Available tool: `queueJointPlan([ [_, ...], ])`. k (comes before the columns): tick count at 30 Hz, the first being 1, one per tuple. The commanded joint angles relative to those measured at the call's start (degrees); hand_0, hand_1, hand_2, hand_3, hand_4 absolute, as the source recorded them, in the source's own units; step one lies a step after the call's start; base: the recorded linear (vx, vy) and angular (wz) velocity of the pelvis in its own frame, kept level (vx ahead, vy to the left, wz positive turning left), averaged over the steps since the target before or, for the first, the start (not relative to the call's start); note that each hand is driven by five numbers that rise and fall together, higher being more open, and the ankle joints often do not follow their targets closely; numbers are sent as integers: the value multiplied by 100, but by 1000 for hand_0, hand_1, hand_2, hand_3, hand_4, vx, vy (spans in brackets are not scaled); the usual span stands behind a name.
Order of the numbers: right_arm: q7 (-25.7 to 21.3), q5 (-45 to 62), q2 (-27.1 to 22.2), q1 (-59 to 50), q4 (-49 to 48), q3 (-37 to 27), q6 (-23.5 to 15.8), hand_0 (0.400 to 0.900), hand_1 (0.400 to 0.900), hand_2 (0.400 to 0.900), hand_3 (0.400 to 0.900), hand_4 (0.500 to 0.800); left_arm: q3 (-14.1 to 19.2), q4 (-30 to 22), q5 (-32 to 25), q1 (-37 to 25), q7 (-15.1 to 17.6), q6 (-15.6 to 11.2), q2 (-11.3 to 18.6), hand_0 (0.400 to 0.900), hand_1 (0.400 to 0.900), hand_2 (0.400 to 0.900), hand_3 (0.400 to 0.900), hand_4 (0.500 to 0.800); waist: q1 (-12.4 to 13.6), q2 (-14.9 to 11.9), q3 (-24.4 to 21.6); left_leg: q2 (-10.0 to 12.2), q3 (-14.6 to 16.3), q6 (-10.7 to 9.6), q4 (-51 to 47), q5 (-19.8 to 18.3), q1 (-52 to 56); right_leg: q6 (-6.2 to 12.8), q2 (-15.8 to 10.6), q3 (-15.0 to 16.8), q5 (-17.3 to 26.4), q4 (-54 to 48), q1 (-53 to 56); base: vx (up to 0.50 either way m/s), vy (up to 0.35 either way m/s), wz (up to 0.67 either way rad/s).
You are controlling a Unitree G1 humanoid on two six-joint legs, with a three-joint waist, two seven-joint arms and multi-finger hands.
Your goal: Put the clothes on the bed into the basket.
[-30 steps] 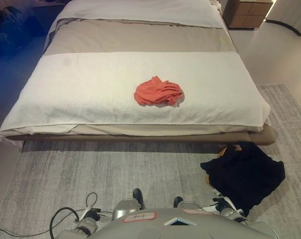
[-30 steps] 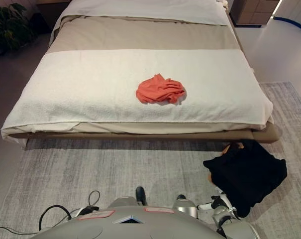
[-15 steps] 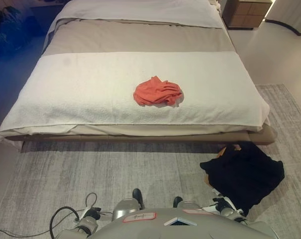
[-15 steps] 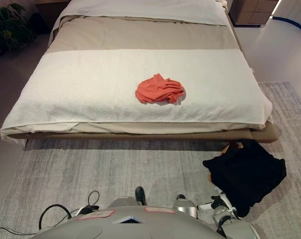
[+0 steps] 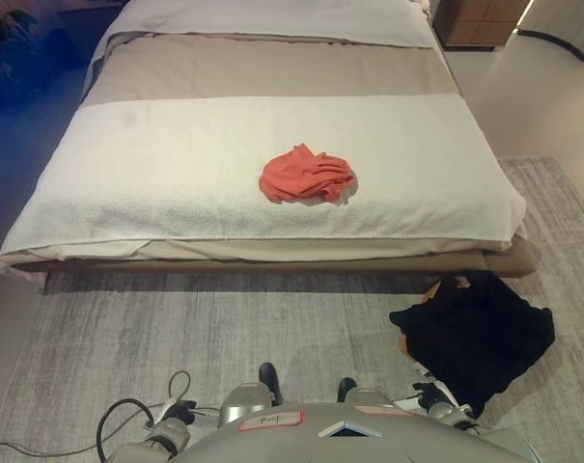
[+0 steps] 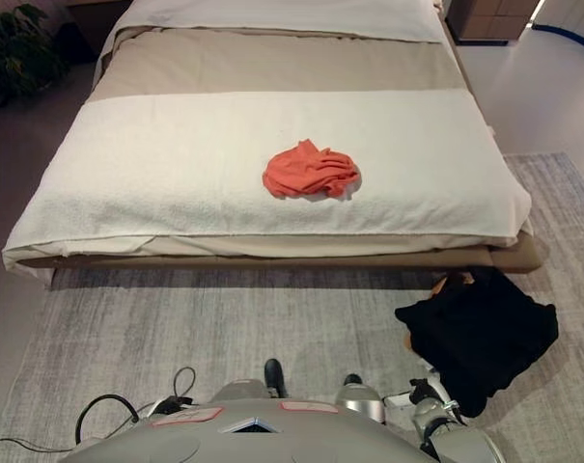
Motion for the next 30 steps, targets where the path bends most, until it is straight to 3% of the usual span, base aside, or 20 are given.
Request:
queueJointPlan([
  [1,-157,25,-235,-665,32,221,44,900,900,900,900,800,122,431,-51,-491,72,61,153,900,900,900,900,800,-80,-23,372,29,-580,-166,32,-355,251,-103,186,325,131,200,-283,-20,-87,-12],
  [5,-112,113,-268,-783,-105,285,-13,900,900,900,900,800,119,405,-89,-557,61,53,231,900,900,900,900,800,-107,-9,480,227,-540,-215,151,-315,230,-250,351,460,-78,487,-466,26,-141,-15],
  [8,-97,121,-308,-851,-165,371,-46,900,900,900,900,800,160,355,-160,-614,4,52,273,900,900,900,900,800,-86,-138,644,286,-534,-204,1253,-623,-140,-388,464,612,-188,621,-486,41,-209,-18],
  [9,-84,150,-337,-858,-204,372,-47,900,900,900,900,800,173,349,-182,-608,-16,63,279,900,900,900,900,800,-48,-166,732,266,-542,-206,1796,-553,-380,-438,501,646,-206,625,-439,40,-225,-25],
  [11,-55,201,-424,-910,-312,384,-63,900,900,900,900,800,186,313,-253,-603,-36,57,262,900,900,900,900,800,81,-210,953,36,-845,-178,2758,-301,-904,-521,510,692,-238,622,-356,34,-137,-47],
  [12,-44,221,-480,-972,-347,427,-69,900,900,900,900,800,169,302,-331,-637,-20,30,241,900,900,900,900,800,206,-220,1046,-340,-1221,-150,2909,-258,-1195,-535,501,740,-266,631,-349,68,-51,-57],
  [13,-36,232,-517,-1021,-341,435,-64,900,900,900,900,800,167,318,-378,-639,-22,15,220,900,900,900,900,800,278,-222,1051,-563,-1385,-109,2810,-281,-1512,-513,494,788,-306,603,-330,147,-37,-44],
  [14,-33,222,-528,-1028,-305,429,-48,900,900,900,900,800,184,338,-425,-600,-31,6,217,900,900,900,900,800,329,-231,1032,-570,-1403,-78,2581,-275,-1721,-472,496,842,-347,566,-283,250,-11,-26],
  [16,-15,162,-550,-974,-243,429,-20,900,900,900,900,800,198,367,-453,-501,-31,14,206,900,900,900,900,800,445,-105,979,-194,-1342,-143,1667,274,-2040,-436,630,938,-545,472,-22,392,57,-41],
  [18,-18,125,-550,-937,-219,462,-6,900,900,900,900,800,196,381,-468,-421,-28,35,182,900,900,900,900,800,628,-72,1005,-109,-1495,-158,923,584,-2155,-428,673,1112,-707,429,226,413,61,-65],
  [21,-33,134,-590,-946,-176,448,-10,900,900,900,900,800,275,442,-483,-289,8,30,182,900,900,900,900,800,835,-94,966,231,-1653,-406,146,922,-2842,-374,649,1579,-1076,380,611,474,95,-64],
  [23,-2,120,-576,-935,-174,445,-3,900,900,900,900,800,316,438,-472,-209,15,40,195,900,900,900,900,800,945,-103,927,515,-1427,-565,75,1141,-3113,-339,558,1817,-1303,407,939,579,191,-59],
  [27,86,63,-519,-1035,-211,491,29,900,900,900,900,800,451,411,-488,-77,10,37,227,900,900,900,900,800,1218,-180,783,943,-1070,-695,183,1571,-3136,-102,83,2028,-1578,443,1578,678,350,-74],
  [28,132,35,-502,-1059,-207,485,38,900,900,900,900,800,488,442,-530,-51,26,41,207,900,900,900,900,800,1321,-177,652,927,-1062,-595,267,1558,-3068,17,-132,2053,-1560,508,1782,761,498,-64],
  [29,145,22,-481,-1051,-210,485,36,900,900,900,900,800,501,455,-528,-58,13,53,242,900,900,900,900,800,1332,-234,622,876,-1065,-620,265,1720,-2938,95,-332,1960,-1474,568,1788,771,509,-26],
  [30,165,15,-435,-1021,-285,444,-6,900,900,900,900,800,480,462,-533,-88,-15,48,274,900,900,900,900,800,1329,-327,516,753,-1019,-625,420,1844,-2897,218,-521,1931,-1031,804,1761,644,416,3],
])
